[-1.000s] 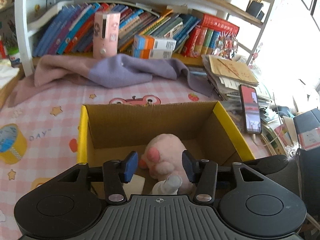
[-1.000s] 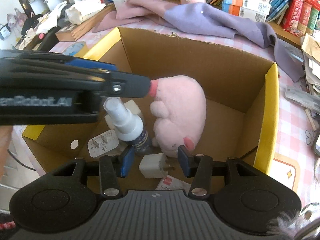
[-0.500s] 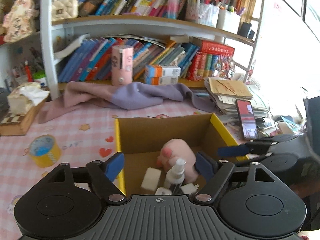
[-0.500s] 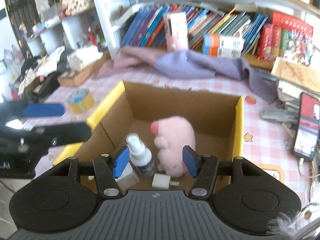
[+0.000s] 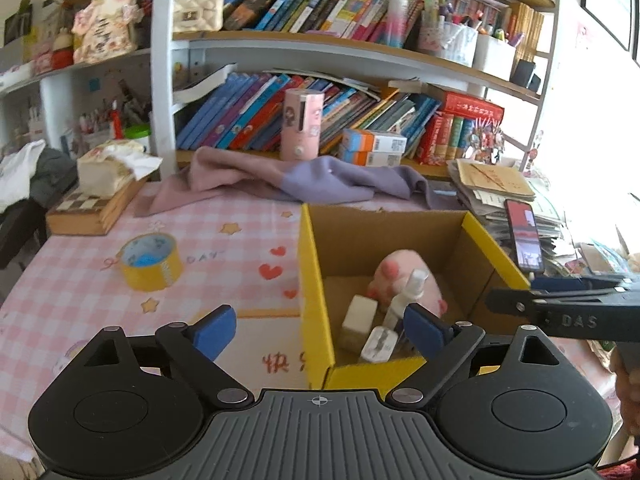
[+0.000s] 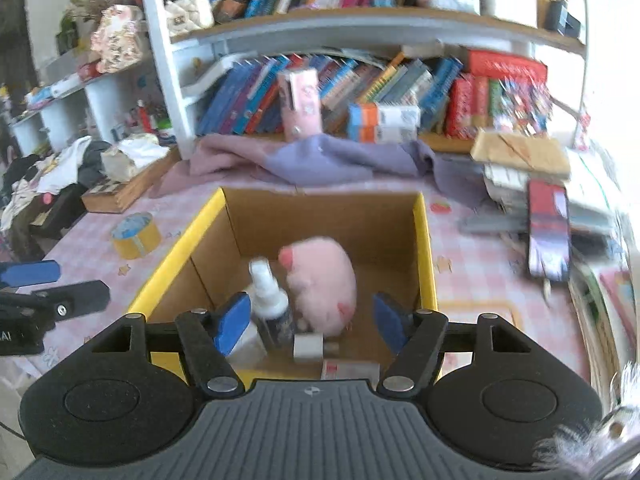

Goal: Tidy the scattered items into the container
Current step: 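Withdraw both tools up and away from the yellow box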

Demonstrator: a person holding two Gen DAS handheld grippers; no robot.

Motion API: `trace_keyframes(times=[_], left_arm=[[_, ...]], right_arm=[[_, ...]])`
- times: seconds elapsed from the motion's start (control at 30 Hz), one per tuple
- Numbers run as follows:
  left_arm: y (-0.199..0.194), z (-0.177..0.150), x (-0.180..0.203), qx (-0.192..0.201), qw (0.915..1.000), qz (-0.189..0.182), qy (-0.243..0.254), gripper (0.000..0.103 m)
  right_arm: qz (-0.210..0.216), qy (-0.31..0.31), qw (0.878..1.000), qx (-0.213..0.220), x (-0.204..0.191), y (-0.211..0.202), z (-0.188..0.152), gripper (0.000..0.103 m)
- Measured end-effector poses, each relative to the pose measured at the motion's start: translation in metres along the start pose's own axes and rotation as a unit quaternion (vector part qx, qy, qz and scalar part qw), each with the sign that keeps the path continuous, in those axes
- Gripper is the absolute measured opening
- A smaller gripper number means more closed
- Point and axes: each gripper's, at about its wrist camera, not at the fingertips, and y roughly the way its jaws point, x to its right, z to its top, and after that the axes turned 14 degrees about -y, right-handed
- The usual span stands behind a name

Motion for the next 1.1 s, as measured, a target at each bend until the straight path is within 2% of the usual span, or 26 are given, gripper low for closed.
trace_keyframes(times=[0.27, 0.53, 0.77, 0.87, 1.1], left_arm=[[-0.014, -0.014, -0.023, 0.0, 0.9998, -0.006, -0.018, 0.093], [-0.039, -0.029, -0.044, 0.005, 0.9999, -0.013, 0.005, 0.093], [-0.069, -0.048, -0.074, 0.006, 0.9998, 0.004, 0.02, 0.096], [-0.077, -0.058, -0.086, -0.007, 0.9996, 0.011, 0.024, 0.096], [-0.095, -0.076, -0.111, -0.036, 0.9989, -0.001, 0.031, 0.096]], right_arm=[[-0.059, 0.01, 0.998, -0.006, -0.024, -0.023, -0.026, 0.067], [-0.112, 0.001, 0.994, 0.014, -0.06, -0.049, -0.04, 0.072], [-0.119, 0.009, 0.993, 0.003, -0.102, -0.066, -0.058, 0.083], [-0.121, 0.009, 0.993, -0.003, -0.12, -0.072, -0.067, 0.084], [-0.108, 0.002, 0.994, -0.018, -0.165, -0.083, -0.086, 0.084]])
